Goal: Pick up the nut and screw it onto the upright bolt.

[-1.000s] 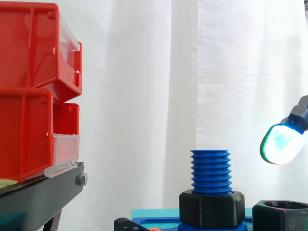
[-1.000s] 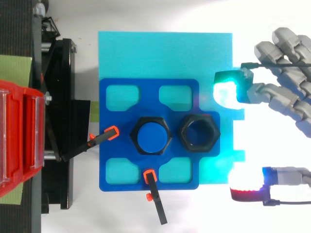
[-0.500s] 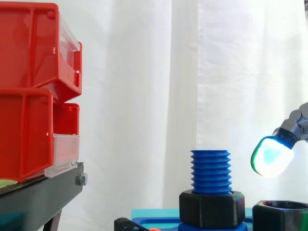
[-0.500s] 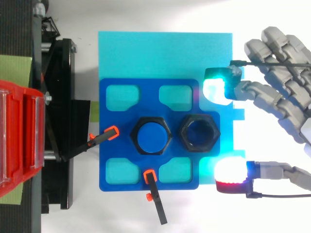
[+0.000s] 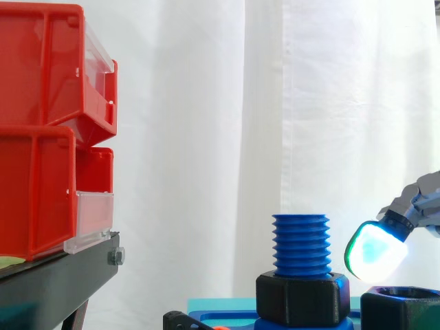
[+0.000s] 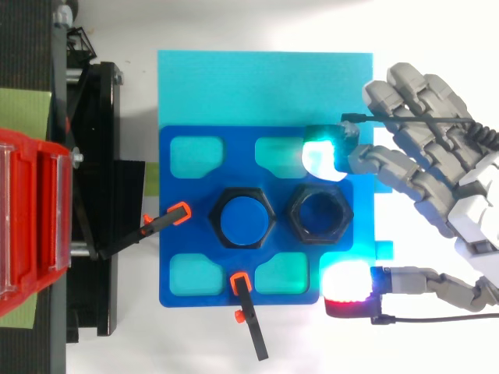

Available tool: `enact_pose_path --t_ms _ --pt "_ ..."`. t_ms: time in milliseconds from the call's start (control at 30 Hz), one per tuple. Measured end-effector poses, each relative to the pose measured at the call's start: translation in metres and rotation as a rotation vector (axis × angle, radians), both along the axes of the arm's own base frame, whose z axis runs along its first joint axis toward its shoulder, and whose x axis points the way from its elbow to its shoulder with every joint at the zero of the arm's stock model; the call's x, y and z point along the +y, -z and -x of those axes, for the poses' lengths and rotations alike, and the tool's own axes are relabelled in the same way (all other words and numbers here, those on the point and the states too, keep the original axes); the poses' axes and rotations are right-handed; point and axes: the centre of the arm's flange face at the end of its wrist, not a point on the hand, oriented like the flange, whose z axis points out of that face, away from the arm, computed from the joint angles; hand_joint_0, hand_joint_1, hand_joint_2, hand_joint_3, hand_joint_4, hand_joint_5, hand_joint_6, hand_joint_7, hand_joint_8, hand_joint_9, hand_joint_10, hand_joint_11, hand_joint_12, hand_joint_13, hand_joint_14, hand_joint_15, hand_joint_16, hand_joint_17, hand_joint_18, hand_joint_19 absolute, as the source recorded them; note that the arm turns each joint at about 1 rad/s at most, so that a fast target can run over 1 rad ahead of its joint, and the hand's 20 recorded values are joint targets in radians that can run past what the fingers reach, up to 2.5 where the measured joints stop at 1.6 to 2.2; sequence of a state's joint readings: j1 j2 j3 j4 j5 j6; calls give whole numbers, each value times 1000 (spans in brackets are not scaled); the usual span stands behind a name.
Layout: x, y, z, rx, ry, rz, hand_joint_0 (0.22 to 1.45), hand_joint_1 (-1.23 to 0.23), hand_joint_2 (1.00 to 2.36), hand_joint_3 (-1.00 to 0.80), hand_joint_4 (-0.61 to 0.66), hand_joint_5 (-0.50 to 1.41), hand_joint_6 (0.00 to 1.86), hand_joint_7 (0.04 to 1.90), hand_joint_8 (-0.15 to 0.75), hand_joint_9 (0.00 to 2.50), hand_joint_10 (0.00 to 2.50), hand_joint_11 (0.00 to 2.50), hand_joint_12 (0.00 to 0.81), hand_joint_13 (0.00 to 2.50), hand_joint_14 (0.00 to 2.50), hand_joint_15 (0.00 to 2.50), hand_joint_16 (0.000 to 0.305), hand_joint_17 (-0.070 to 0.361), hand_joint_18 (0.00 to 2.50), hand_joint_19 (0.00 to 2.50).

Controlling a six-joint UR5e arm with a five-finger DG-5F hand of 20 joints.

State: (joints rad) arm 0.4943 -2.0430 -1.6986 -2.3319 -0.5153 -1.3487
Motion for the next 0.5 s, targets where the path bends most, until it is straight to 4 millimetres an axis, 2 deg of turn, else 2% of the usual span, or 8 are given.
enact_pose_path --t_ms 333,500 --pt "-1 2 0 9 -4 4 325 -648 1000 -500 147 -300 501 674 269 0 0 0 429 0 0 0 76 170 0 0" --pt "-2 11 0 22 -7 9 327 -650 1000 -500 148 -300 502 677 267 0 0 0 429 0 0 0 75 169 0 0"
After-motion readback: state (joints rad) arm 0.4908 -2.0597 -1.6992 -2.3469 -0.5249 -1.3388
